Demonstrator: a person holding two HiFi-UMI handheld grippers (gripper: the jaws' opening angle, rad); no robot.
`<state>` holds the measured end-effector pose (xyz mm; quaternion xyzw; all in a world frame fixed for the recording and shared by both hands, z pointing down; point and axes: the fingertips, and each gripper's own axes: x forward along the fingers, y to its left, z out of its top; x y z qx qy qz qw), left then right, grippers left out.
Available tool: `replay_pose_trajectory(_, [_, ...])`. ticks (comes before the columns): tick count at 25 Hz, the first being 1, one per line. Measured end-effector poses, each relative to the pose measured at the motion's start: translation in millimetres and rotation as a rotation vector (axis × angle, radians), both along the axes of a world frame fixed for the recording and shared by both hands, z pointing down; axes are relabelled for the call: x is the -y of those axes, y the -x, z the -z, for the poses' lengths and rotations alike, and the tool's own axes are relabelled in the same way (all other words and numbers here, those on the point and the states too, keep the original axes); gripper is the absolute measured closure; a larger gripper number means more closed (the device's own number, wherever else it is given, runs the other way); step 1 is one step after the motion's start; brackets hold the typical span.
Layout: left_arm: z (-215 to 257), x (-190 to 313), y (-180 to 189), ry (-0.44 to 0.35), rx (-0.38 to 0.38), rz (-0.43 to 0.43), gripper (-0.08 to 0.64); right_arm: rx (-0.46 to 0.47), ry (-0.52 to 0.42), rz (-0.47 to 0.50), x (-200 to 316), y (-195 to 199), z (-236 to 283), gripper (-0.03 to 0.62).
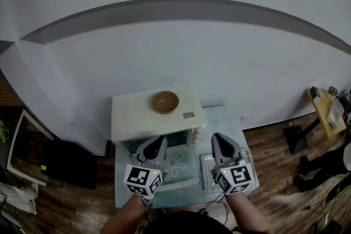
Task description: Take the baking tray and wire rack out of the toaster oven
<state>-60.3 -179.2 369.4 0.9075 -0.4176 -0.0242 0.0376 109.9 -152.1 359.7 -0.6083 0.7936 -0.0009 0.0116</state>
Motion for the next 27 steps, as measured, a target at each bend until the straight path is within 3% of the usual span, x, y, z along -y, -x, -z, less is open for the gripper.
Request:
replay_pose_trajectory(13, [-11.9, -1.5, 8.7, 0.024, 0.004, -0.001, 0.548, -0.005, -0.002, 0.026, -1.3, 13.3, -4.5, 0.588])
replay_pose_trajectory(27, [-13.9, -11.8, -32.3, 0.024, 0.004, -0.076, 0.548, 0.035, -0.009, -0.023, -25.4, -19.8, -10.6, 0.588])
